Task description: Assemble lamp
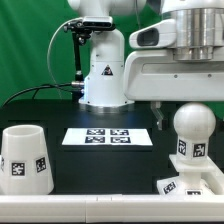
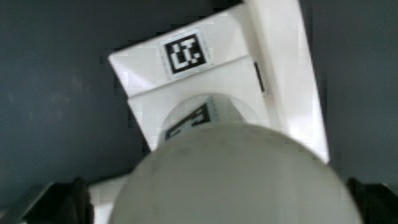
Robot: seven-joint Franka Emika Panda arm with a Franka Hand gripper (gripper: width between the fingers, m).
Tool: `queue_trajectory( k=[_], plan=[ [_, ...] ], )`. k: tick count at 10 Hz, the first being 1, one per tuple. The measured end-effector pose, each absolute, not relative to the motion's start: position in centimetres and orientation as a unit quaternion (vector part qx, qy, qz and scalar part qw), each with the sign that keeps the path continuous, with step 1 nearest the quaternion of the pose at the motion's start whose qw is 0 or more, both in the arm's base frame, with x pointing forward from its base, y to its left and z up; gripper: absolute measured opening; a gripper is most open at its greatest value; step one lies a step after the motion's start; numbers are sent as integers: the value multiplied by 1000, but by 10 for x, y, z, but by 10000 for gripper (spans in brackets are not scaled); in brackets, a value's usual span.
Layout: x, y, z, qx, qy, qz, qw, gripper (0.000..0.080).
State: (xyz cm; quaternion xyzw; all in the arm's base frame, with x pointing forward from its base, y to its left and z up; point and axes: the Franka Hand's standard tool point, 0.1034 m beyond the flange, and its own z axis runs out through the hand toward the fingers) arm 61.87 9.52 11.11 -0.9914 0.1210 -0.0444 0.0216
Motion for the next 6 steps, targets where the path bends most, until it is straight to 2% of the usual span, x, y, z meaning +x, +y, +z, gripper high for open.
queue_trajectory(
  k=[1, 3, 4, 6],
  plan=[
    [620, 98, 114, -999, 8, -50, 11, 699],
    [621, 98, 114, -998, -23, -54, 10, 699],
    [621, 98, 114, -998, -12, -54, 11, 583],
    [621, 98, 114, -998, 5, -54, 12, 574]
  ],
)
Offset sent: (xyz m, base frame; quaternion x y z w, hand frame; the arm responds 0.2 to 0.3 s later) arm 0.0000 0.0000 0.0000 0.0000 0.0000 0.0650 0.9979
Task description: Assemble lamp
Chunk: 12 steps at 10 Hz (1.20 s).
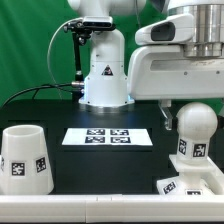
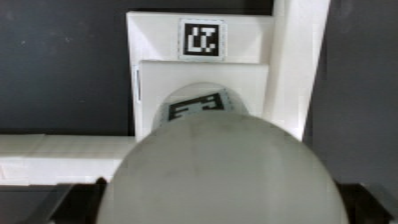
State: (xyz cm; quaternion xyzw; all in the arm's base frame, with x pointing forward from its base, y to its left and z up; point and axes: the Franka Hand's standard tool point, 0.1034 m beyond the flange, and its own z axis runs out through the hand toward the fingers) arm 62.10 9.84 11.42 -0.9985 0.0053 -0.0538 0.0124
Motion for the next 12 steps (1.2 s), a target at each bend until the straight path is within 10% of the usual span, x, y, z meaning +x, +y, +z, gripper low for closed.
queue_trajectory(
  k=[12],
  plan=[
    [620, 96, 113, -806, 589, -36, 51, 576]
  ],
)
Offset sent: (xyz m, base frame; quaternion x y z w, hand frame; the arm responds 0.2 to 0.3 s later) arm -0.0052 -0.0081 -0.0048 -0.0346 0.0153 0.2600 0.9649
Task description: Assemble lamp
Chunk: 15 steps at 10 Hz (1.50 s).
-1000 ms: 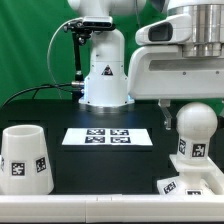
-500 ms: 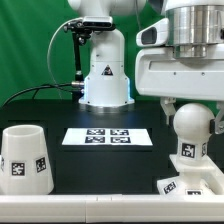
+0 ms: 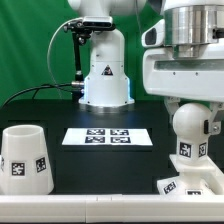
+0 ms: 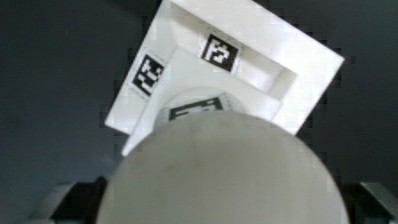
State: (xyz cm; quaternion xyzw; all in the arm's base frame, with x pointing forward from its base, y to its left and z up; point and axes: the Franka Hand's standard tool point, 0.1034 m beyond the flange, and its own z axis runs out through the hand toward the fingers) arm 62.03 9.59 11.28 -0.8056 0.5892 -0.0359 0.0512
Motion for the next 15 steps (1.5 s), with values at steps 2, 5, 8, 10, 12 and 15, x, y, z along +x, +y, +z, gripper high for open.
queue_trajectory(
  k=[2, 5, 8, 10, 12, 15],
  plan=[
    [620, 99, 113, -723, 688, -29, 64, 576],
    [621, 103, 114, -626, 775, -20, 83, 576],
    [622, 99, 114, -727, 681, -29, 77, 676],
    [625, 96, 116, -842, 534, -34, 69, 695],
    [625, 94, 115, -881, 468, -39, 65, 698],
    [625, 94, 116, -927, 367, -46, 59, 699]
  ],
)
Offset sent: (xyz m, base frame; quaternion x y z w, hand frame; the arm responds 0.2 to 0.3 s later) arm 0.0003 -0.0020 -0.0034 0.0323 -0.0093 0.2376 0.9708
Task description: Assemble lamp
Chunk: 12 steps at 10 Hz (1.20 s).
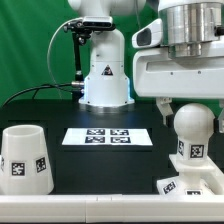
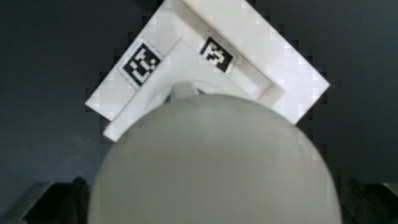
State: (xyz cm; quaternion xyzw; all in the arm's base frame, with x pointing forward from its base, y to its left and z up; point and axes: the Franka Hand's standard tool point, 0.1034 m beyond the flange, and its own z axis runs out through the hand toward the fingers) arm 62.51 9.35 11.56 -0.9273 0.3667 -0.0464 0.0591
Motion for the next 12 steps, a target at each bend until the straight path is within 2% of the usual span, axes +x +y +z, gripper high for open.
queue_trajectory(
  k=[2, 3, 4, 8, 10, 11, 12],
  plan=[
    [627, 95, 119, -982, 178, -62, 25, 699],
    [628, 97, 120, -991, 113, -66, 14, 699],
    [628, 95, 119, -991, 116, -66, 16, 699],
    [627, 94, 117, -997, -28, -71, -4, 699],
    [624, 99, 114, -997, -31, -71, -8, 699],
    [624, 98, 114, -997, -18, -71, -7, 572],
    [624, 98, 114, -997, -18, -72, -7, 573]
  ],
)
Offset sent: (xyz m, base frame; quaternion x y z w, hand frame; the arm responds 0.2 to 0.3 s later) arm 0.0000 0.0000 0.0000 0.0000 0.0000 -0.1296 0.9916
